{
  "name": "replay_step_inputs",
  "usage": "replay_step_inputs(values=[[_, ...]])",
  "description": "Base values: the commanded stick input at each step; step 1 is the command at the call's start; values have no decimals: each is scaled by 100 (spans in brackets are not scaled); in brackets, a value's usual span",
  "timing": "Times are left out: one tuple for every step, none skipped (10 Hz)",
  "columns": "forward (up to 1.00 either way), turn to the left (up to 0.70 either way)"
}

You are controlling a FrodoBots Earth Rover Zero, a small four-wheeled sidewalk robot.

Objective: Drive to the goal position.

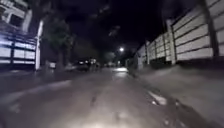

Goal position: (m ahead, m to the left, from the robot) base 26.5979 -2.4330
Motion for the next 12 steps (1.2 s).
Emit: replay_step_inputs(values=[[70,-35],[70,-35],[70,-35],[70,-26],[70,-11],[70,0],[70,0],[70,0],[70,0],[70,0],[70,0],[70,0]])
